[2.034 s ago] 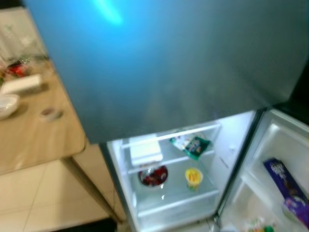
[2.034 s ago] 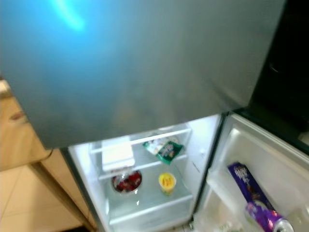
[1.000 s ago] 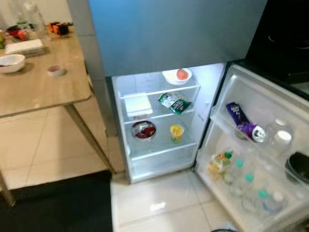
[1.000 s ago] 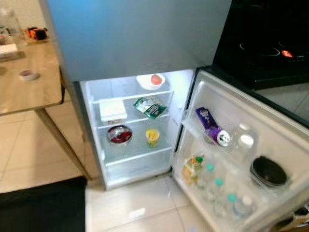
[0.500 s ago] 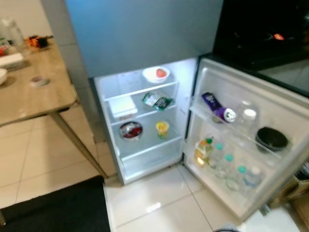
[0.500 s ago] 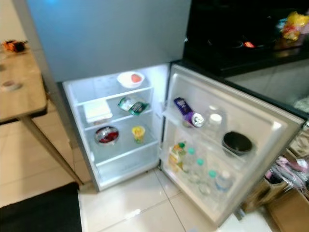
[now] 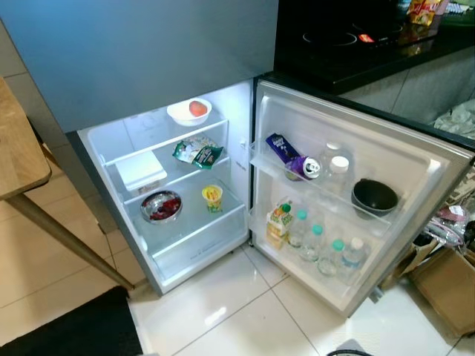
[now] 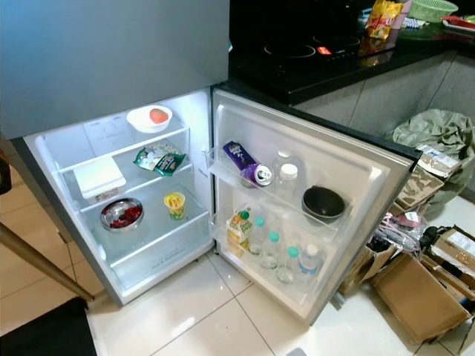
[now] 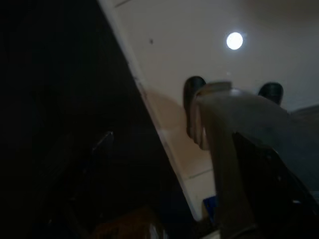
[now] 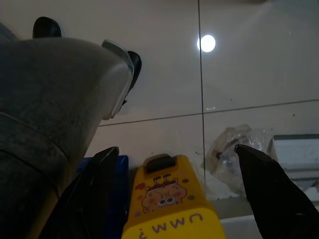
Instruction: Restocking fridge
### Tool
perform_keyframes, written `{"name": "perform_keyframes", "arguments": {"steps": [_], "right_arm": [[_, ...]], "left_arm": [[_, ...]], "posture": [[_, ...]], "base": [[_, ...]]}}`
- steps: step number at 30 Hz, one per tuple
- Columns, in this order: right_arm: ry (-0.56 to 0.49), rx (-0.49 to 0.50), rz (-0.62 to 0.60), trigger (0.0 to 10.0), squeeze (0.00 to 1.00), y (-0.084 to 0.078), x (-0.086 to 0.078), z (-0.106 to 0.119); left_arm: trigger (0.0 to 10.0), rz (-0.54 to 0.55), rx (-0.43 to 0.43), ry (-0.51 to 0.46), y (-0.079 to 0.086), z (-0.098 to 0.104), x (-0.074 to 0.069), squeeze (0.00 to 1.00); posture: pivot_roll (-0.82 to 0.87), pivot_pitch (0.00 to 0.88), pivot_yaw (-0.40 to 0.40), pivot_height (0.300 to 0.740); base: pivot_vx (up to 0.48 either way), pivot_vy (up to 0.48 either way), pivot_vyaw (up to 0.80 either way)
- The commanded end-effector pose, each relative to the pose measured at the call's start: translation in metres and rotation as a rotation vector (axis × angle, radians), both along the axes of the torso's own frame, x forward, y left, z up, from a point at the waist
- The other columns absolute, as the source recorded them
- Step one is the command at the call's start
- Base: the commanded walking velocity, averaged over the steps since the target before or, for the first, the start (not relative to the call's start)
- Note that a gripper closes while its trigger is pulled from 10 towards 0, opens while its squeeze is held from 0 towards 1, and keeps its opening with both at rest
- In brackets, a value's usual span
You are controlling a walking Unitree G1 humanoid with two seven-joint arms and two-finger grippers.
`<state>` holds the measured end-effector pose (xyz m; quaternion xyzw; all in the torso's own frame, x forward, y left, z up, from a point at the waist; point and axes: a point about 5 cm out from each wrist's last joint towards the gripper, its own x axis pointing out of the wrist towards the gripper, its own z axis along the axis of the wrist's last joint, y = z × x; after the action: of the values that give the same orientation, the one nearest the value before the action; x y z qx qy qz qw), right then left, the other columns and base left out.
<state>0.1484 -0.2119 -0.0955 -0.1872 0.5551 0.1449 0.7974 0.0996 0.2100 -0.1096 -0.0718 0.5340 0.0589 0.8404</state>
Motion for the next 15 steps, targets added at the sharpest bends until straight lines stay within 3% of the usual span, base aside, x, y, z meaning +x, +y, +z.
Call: {"name": "perform_keyframes", "arguments": {"steps": [1,11,15], "right_arm": [[-0.004,0.005,0.001,10.0,0.00,0.001,0.000,0.000],[-0.005,0.001,0.007,10.0,0.00,0.001,0.000,0.000],[-0.005,-0.001,0.009,10.0,0.00,0.001,0.000,0.000]], "left_arm": [[10.0,-0.004,0.005,0.037,0.006,-0.002,-0.010,0.00],[10.0,-0.011,-0.001,0.043,0.004,-0.002,-0.011,0.00],[10.0,-0.017,-0.014,0.036,-0.009,-0.003,-0.005,0.00]], "posture": [[-0.08,0.000,0.019,0.740],[-0.08,0.000,0.018,0.740],[-0.08,0.000,0.018,0.740]], "base": [[0.000,-0.409,0.00],[0.000,-0.429,0.00],[0.000,-0.435,0.00]]}}
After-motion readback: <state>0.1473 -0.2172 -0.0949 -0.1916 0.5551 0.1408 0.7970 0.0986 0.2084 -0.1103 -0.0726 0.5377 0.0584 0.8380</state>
